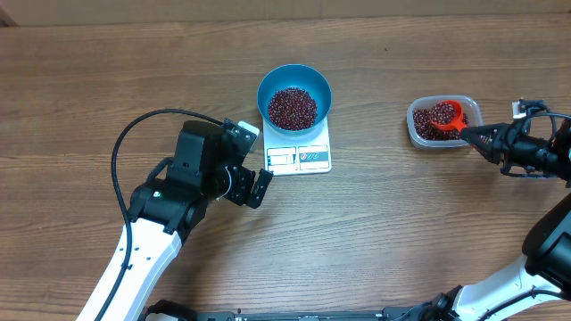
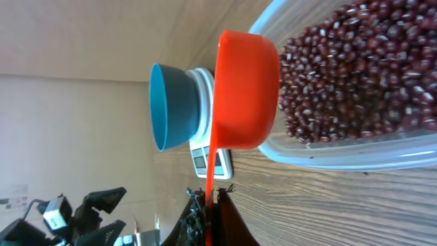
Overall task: Scoop item into bowl and weigh 150g on scale
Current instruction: 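Drag the scoop through the beans to fill it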
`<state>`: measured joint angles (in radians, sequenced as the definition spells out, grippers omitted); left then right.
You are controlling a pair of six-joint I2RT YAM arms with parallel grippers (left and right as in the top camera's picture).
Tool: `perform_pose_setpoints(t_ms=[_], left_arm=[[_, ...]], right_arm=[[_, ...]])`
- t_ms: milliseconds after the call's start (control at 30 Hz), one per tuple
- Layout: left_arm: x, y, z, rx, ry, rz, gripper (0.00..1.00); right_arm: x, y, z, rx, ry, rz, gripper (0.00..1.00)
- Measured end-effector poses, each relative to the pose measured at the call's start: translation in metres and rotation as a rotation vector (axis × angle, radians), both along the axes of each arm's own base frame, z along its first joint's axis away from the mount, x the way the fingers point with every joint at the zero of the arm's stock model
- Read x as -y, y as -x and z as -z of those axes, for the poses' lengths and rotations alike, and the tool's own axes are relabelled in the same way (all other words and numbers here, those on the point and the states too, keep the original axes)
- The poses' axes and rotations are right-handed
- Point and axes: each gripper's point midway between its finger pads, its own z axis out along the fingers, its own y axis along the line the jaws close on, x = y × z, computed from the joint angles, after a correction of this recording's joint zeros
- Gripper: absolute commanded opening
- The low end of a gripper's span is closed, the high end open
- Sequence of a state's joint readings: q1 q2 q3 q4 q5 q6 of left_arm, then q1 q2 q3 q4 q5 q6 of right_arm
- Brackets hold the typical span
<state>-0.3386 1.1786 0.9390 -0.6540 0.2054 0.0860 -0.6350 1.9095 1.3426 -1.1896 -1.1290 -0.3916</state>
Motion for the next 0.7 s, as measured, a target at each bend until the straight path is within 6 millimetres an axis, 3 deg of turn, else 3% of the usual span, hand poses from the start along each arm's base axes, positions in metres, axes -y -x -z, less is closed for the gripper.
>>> perform_pose_setpoints(t_ms=[700], left_arm=[[0.0000, -0.0001, -0.0001, 0.000, 0.000, 0.000, 0.99]], right_arm=[[-0.0039, 0.0004, -0.0073, 0.062, -0.012, -0.022, 0.04]])
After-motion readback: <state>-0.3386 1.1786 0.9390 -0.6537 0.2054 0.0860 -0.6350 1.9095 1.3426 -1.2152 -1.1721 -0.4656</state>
